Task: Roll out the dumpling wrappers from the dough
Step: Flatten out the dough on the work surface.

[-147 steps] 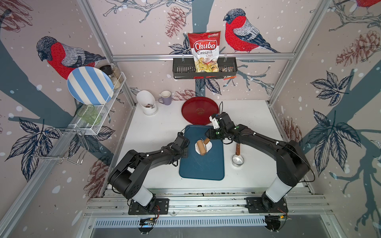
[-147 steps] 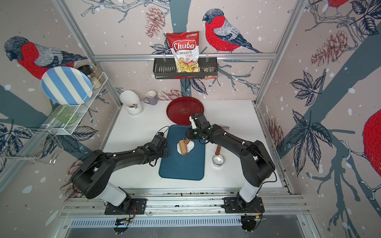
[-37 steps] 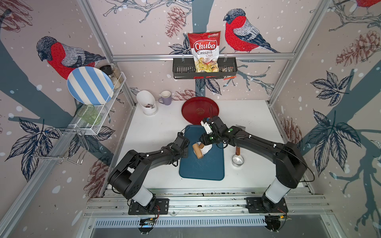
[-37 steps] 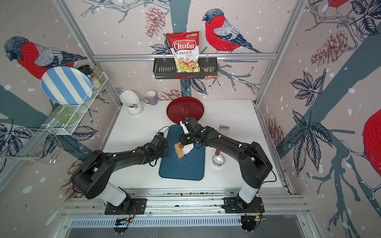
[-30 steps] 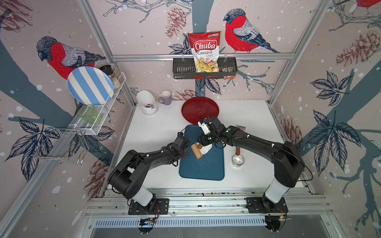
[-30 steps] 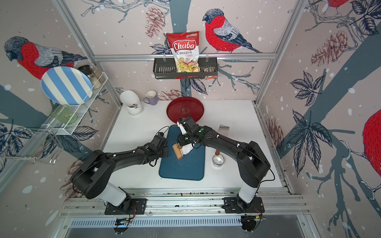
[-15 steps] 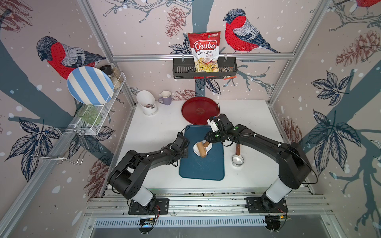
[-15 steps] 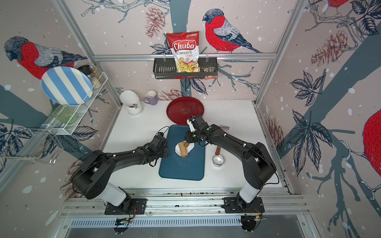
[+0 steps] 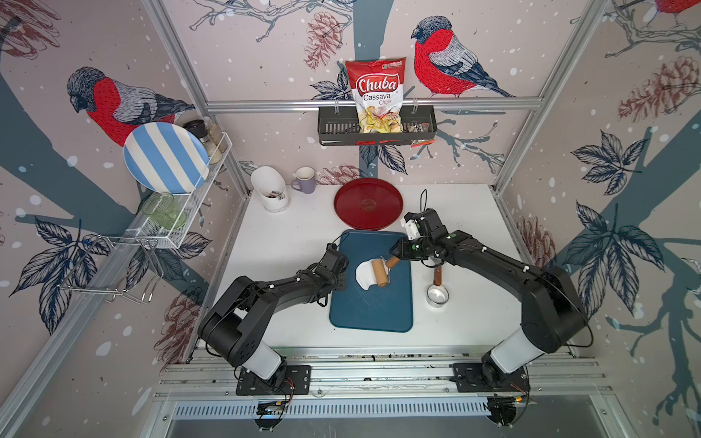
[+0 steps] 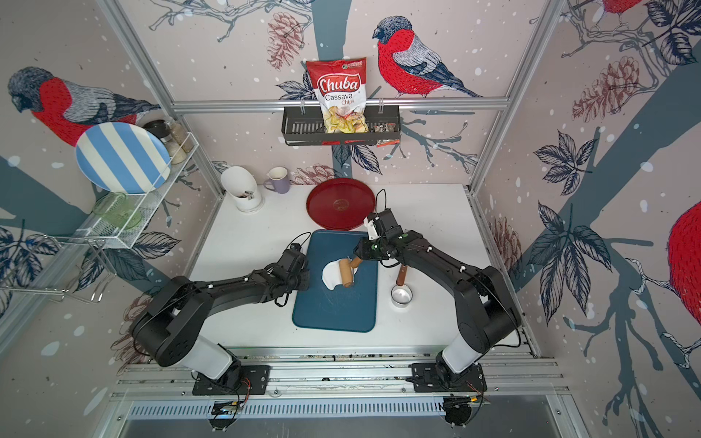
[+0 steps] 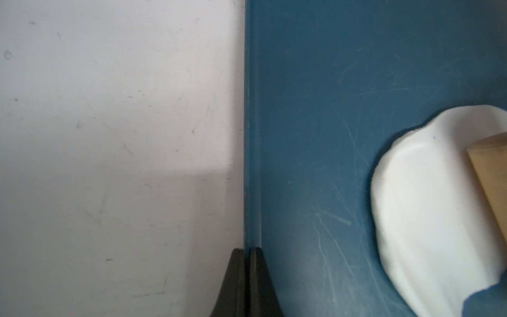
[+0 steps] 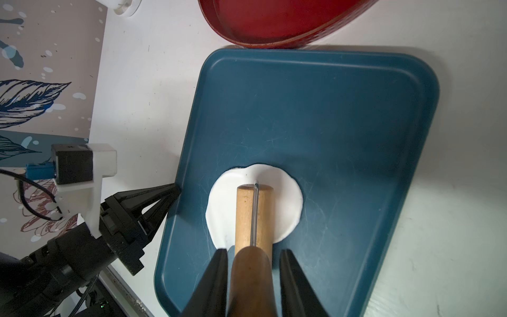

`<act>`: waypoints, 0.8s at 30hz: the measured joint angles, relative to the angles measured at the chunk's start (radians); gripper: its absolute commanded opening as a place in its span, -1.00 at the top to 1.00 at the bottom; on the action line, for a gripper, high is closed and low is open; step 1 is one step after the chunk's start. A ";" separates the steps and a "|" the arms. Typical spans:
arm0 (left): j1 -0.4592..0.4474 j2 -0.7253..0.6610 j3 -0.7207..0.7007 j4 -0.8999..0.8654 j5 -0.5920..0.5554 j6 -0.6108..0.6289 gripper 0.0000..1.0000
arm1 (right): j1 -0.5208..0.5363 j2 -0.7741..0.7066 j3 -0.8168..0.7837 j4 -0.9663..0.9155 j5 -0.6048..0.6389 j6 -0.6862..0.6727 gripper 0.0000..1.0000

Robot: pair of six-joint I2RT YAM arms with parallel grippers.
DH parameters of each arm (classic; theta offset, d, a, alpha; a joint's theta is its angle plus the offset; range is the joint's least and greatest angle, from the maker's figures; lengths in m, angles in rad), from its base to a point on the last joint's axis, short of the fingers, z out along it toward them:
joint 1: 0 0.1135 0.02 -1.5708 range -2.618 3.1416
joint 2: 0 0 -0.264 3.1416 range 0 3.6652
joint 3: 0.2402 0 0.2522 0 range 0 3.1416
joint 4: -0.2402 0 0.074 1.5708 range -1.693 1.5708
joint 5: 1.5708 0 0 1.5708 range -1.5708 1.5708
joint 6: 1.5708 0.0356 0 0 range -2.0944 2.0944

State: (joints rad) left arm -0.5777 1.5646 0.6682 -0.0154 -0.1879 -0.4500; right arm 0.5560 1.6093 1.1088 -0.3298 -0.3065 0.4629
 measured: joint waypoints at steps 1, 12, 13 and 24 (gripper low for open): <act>0.000 0.000 0.000 0.000 0.000 -0.002 1.00 | -0.006 -0.001 -0.003 0.003 -0.005 0.002 1.00; 0.000 0.000 0.001 -0.001 -0.001 -0.006 1.00 | -0.075 -0.045 -0.059 0.008 -0.021 0.011 1.00; 0.000 0.000 0.001 -0.001 -0.001 -0.006 1.00 | -0.078 -0.047 -0.061 0.008 -0.021 0.011 1.00; 0.000 0.000 0.000 0.000 -0.001 -0.006 1.00 | -0.101 -0.065 -0.064 -0.013 -0.011 0.010 1.00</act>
State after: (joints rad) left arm -0.5777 1.5646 0.6682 -0.0158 -0.1886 -0.4557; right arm 0.4545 1.5444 1.0447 -0.3431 -0.3176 0.4725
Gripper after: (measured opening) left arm 0.056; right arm 0.304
